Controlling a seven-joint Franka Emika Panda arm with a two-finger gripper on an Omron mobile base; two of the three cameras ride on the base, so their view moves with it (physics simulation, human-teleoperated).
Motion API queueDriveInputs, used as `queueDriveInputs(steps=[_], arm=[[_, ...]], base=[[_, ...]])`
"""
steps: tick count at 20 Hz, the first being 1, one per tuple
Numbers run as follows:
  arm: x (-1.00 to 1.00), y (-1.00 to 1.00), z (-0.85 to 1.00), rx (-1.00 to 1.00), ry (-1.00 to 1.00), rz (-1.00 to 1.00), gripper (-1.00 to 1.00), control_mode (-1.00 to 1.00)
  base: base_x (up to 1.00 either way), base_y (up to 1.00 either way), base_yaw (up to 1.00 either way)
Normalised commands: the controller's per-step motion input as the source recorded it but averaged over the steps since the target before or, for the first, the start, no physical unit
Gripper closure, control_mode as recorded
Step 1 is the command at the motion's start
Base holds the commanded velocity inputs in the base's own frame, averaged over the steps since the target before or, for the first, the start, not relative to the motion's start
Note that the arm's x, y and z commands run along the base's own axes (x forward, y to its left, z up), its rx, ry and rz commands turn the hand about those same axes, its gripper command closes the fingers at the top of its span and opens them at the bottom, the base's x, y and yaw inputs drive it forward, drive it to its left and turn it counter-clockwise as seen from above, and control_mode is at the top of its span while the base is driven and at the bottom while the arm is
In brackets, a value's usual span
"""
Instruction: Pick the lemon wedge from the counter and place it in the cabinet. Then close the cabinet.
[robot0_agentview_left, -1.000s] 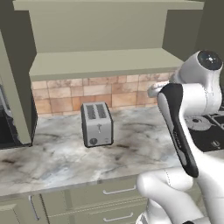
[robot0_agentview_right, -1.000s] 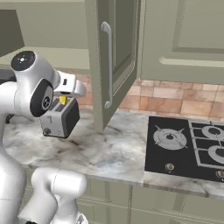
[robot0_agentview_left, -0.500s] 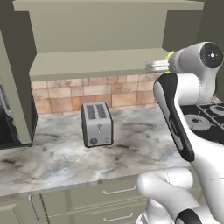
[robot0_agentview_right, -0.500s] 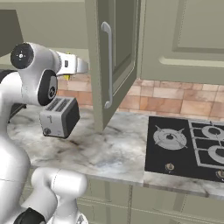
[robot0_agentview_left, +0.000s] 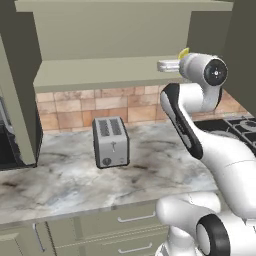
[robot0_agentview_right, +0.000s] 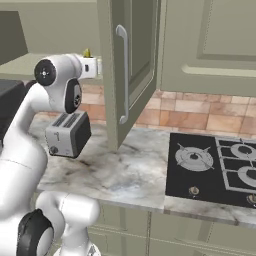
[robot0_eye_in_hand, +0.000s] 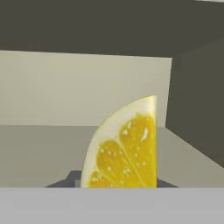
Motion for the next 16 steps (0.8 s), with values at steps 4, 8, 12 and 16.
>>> queueDriveInputs(steps=[4,8,12,16], arm=[[0.75,0.00,0.54,0.01,0.14,-0.08,1.00,-1.00],[0.72,0.02,0.40,0.00,0.21,-0.07,1.00,-1.00],[0.73,0.11,0.02,0.00,0.19,-0.03,1.00,-1.00],[0.74,0.18,-0.14,0.00,0.09,-0.01,1.00,-1.00]], base=[[0.00,0.00,0.00],[0.00,0.00,0.00],[0.00,0.00,0.00],[0.00,0.00,0.00]])
